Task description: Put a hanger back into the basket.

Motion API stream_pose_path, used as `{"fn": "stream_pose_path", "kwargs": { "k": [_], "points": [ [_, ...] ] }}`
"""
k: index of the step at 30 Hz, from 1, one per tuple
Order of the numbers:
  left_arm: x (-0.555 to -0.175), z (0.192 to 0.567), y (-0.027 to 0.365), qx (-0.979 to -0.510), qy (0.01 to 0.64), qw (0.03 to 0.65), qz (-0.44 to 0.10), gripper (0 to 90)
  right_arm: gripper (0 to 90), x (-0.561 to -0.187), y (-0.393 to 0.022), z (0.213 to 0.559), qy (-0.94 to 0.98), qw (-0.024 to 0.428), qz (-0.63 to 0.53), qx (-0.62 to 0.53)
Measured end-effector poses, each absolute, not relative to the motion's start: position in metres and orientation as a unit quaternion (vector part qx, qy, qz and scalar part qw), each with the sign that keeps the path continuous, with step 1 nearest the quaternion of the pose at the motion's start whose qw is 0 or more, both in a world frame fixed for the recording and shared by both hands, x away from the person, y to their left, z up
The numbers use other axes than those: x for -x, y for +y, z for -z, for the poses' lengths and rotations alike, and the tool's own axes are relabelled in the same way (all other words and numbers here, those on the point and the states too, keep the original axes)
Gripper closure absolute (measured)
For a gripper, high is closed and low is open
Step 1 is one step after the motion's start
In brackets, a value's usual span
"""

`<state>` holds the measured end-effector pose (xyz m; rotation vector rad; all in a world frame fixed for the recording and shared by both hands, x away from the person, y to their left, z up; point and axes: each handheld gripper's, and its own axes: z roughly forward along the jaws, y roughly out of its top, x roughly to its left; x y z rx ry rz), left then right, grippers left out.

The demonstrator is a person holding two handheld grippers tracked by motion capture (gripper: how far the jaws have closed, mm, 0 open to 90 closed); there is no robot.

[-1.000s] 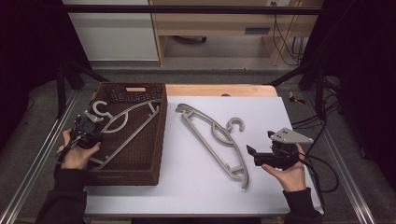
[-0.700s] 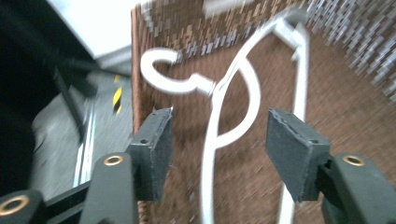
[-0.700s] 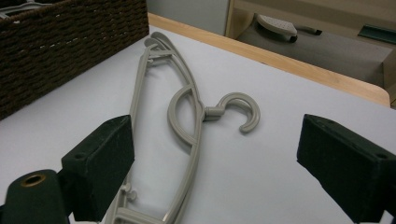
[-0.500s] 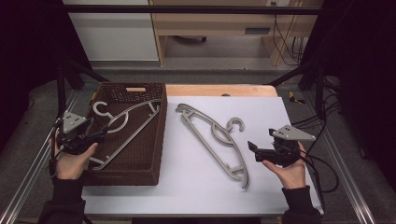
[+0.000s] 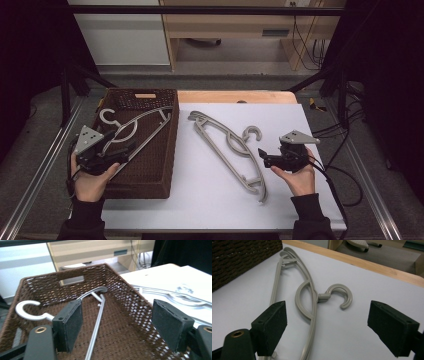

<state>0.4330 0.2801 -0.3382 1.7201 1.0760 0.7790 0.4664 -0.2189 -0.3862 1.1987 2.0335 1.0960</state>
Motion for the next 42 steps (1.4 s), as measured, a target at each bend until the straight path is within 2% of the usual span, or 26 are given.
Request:
{"fn": "stream_pose_path", "kwargs": {
  "k": [16,31,37,42],
  "points": [
    [-0.436,0.352,0.261,-0.729,0.412,0.460,-0.296,24.0,26.0,-0.488,-0.210,0.413,0.767,0.241,-0.356,-0.477],
    [-0.438,0.354,0.261,-0.731,0.413,0.454,-0.299,24.0,43.5,-0.504,-0.191,0.447,0.796,0.170,-0.303,-0.495],
    [-0.439,0.353,0.261,-0.731,0.414,0.453,-0.300,24.2,53.7,-0.510,-0.189,0.458,0.804,0.148,-0.285,-0.500],
    [-0.438,0.353,0.262,-0.730,0.415,0.452,-0.302,24.4,68.6,-0.512,-0.187,0.462,0.805,0.123,-0.282,-0.507]
  ]
}}
